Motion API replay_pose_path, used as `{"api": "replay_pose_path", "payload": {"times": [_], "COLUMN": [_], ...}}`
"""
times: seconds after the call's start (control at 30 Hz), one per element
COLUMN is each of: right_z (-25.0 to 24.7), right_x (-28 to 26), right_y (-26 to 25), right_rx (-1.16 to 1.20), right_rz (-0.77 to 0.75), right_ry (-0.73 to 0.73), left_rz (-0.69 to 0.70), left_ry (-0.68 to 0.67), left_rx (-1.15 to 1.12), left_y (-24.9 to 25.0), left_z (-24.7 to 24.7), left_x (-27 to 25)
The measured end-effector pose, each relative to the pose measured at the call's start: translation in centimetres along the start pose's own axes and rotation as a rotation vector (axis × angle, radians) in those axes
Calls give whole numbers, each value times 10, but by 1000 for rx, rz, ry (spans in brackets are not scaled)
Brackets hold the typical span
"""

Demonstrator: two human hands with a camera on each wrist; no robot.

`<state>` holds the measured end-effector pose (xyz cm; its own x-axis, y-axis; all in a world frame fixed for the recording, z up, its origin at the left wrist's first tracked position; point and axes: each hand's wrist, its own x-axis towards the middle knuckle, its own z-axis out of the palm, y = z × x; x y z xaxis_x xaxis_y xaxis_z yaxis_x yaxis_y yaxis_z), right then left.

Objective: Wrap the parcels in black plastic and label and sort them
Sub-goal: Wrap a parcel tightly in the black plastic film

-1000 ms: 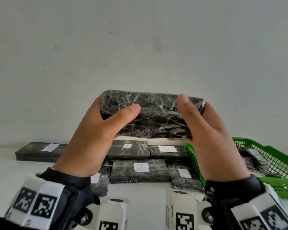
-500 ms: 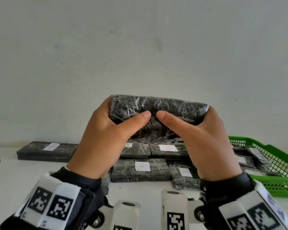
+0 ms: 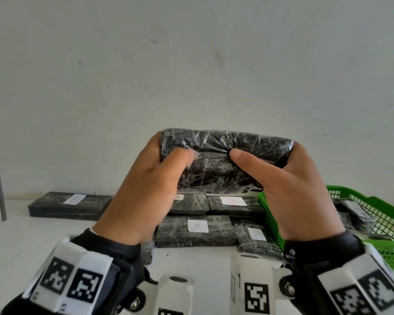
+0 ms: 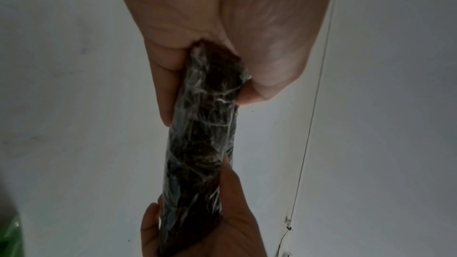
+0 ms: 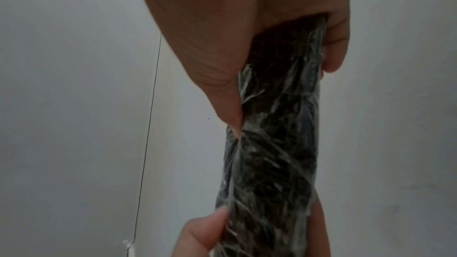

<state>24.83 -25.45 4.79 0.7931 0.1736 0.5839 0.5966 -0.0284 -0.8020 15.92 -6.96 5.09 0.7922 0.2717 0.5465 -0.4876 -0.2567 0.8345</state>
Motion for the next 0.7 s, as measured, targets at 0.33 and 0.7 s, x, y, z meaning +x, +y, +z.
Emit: {"api": "replay_pose_path", "payload": {"times": [0.33,0.7], "right_z": [-7,-8], "right_x": [0,-3], "right_y": [-2,-6], "right_rx": [47,280], "right_rz": [-10,-21], "right_ry": [-58,-90], "left_rz": [-149,-111], "left_ry": [23,19], "left_rx": [-103,-287], "left_y": [-8,-9], "left_z": [-12,-10], "left_x": [11,14]}}
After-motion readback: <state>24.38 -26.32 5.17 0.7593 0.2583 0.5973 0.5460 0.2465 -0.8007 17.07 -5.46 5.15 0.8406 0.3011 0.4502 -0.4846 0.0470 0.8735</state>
